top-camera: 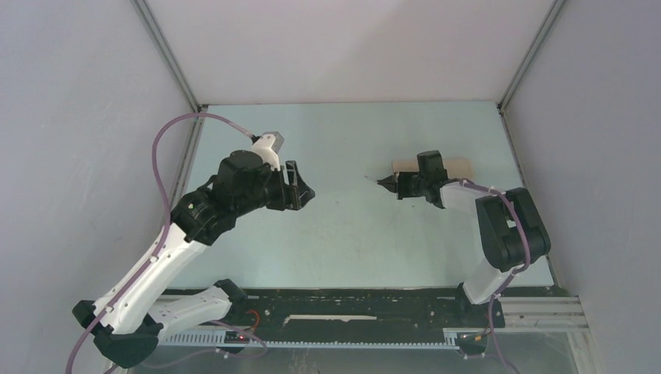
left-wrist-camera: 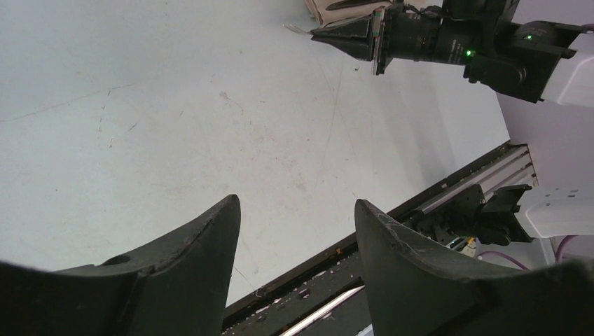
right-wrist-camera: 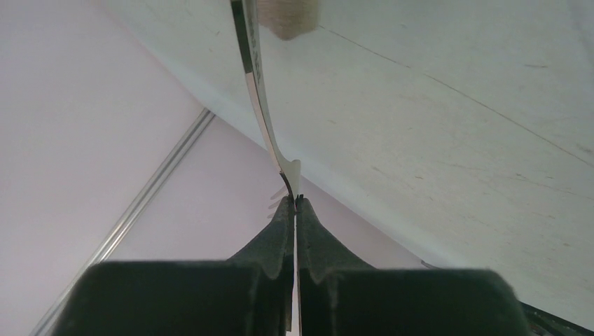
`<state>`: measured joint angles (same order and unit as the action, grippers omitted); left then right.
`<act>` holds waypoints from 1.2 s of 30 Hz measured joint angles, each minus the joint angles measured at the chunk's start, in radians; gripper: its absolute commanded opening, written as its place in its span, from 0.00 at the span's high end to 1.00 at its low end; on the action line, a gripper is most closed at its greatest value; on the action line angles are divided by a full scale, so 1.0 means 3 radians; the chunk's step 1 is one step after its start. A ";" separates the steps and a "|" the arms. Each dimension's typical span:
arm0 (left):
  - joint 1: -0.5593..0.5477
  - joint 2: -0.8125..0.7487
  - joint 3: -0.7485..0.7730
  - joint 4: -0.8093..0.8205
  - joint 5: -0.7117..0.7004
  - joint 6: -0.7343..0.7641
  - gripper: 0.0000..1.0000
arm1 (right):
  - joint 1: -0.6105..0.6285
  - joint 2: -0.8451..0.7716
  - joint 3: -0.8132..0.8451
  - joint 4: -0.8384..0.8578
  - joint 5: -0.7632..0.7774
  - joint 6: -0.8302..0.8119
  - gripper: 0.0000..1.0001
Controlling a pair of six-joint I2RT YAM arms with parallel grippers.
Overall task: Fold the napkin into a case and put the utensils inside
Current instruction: Stuff the fork into the folded napkin.
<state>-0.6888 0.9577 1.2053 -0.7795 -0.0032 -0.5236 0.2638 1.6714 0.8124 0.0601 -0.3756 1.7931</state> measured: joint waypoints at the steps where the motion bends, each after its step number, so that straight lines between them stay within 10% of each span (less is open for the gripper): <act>1: 0.0000 0.0005 0.0000 0.0000 0.0003 0.0001 0.32 | -0.0013 0.0017 0.0036 -0.0017 0.0001 -0.0010 1.00; 36: 0.0052 0.0146 0.0000 0.0047 0.0051 0.0006 0.32 | -0.0254 0.0629 0.0918 -0.0664 0.0086 -0.0267 1.00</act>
<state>-0.6731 1.0016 1.2053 -0.7654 0.0120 -0.5217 0.1875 1.8603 1.0878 -0.1390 -0.3496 1.7130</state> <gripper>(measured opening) 0.677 0.007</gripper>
